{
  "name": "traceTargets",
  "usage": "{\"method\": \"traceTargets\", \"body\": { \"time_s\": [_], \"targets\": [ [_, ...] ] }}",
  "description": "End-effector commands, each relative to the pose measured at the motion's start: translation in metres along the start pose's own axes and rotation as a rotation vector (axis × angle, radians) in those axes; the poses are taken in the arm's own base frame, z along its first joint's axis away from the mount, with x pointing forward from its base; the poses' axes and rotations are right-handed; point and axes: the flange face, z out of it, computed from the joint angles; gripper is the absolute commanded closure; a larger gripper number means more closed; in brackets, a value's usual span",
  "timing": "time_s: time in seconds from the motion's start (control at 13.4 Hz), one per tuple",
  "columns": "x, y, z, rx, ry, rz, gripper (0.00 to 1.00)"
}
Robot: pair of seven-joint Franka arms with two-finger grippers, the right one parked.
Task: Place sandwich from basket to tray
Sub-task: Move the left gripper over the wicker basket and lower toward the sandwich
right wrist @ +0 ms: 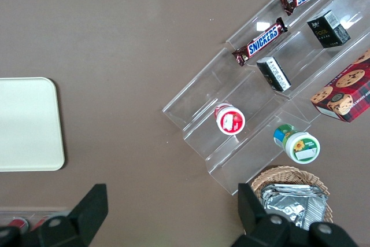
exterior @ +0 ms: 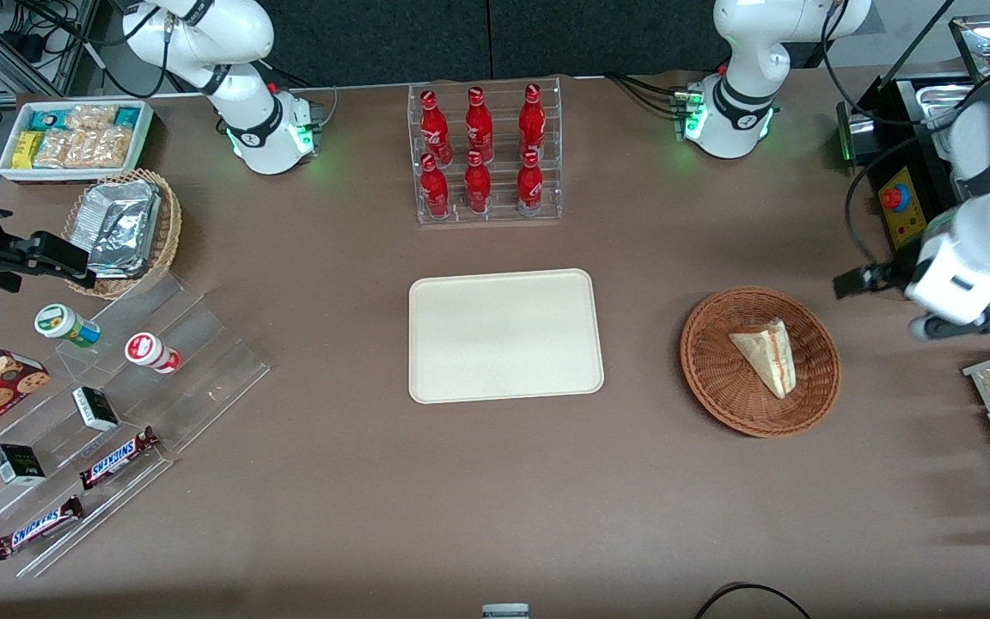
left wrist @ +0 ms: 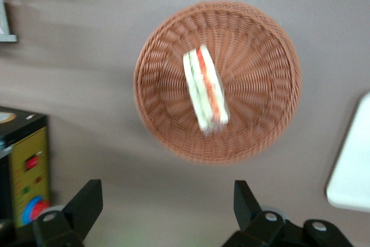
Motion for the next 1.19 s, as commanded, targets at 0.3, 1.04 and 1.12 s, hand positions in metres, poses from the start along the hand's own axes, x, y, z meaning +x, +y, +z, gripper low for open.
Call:
{"method": "traceTargets", "body": {
  "time_s": [0.3,1.04,1.12],
  "targets": [
    [0.003,0.017,0.103,-0.056,0.104,-0.303,0.0],
    [-0.013,0.043,0.185,-0.043,0.093,-0.276,0.0],
    [-0.013,0.044,0.19,-0.04,0.086,-0.276,0.0]
  ]
}}
